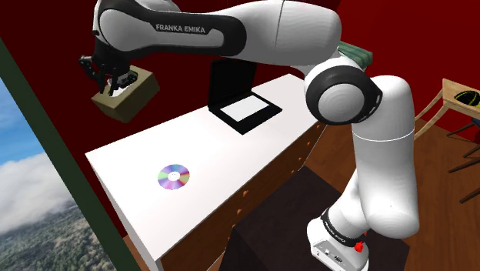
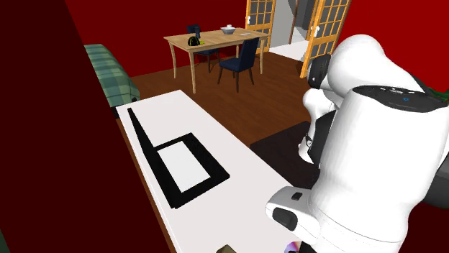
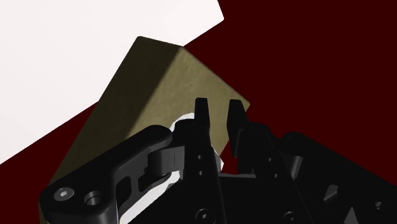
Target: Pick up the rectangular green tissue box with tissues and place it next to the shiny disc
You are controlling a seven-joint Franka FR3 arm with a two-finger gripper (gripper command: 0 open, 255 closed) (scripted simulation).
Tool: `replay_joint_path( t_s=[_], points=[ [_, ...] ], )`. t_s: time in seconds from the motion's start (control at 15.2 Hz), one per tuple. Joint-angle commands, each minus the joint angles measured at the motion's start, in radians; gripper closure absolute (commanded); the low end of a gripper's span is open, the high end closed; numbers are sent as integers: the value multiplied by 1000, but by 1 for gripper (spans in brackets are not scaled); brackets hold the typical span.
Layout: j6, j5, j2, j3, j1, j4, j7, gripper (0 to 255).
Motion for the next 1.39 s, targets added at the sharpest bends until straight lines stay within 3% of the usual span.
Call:
replay_joint_path(
  t_s=[0.0, 1.32],
  points=[
    [31, 0, -6, -1, -3, -37, -1, 255],
    [278, -3, 31, -5, -10, -247, -5, 255]
  ],
)
